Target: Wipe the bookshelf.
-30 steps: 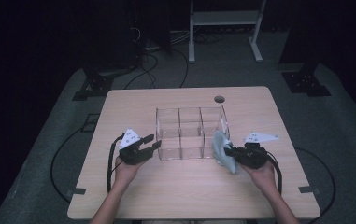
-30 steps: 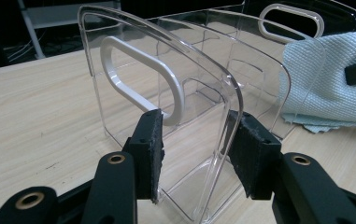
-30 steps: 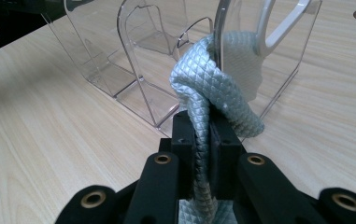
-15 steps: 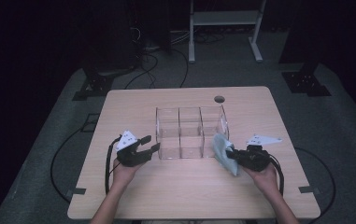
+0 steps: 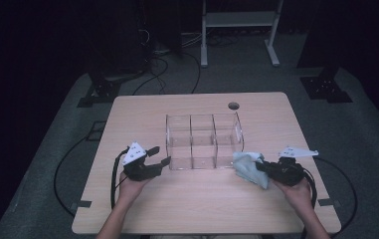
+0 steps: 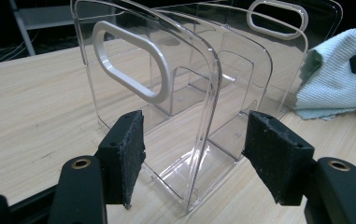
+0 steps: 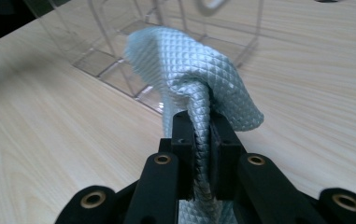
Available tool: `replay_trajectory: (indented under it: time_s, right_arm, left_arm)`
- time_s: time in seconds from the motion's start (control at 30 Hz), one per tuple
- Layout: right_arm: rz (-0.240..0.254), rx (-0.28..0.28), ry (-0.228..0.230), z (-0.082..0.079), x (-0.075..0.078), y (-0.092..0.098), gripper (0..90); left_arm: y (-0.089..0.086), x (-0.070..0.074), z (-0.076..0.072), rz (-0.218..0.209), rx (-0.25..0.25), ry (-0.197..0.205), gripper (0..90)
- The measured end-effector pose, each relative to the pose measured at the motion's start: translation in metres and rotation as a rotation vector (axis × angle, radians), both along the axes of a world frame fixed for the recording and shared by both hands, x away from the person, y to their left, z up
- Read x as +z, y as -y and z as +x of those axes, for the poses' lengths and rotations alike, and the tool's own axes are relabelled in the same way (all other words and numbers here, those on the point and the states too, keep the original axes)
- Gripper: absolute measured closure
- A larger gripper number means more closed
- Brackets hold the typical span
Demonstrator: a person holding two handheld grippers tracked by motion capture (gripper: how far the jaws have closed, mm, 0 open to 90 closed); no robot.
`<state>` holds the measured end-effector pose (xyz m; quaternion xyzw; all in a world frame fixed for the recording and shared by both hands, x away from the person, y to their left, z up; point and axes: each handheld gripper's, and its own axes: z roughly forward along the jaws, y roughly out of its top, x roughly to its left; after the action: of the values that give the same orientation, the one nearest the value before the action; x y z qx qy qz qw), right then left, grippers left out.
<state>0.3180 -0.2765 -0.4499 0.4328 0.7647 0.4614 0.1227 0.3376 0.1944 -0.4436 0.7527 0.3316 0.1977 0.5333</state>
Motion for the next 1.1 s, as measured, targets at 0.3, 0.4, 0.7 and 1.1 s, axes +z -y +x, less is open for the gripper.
replay_trajectory:
  time_s: [0.3,0.4,0.7,1.1]
  right_arm:
    - [-0.014,-0.111,-0.010,0.015,0.004,0.037,82.1]
    - [-0.029,-0.131,-0.015,0.021,0.005,0.041,82.1]
    - [-0.031,-0.223,-0.064,0.052,-0.005,0.058,68.2]
    - [0.004,-0.190,-0.066,0.038,-0.020,0.052,61.6]
  left_arm:
    - [0.000,-0.002,0.000,-0.001,0.011,0.003,33.4]
    - [0.000,-0.002,0.000,-0.001,0.011,0.004,32.8]
    - [-0.002,-0.004,0.000,0.005,0.032,0.005,28.8]
    - [-0.001,-0.006,-0.001,0.028,0.049,0.005,22.5]
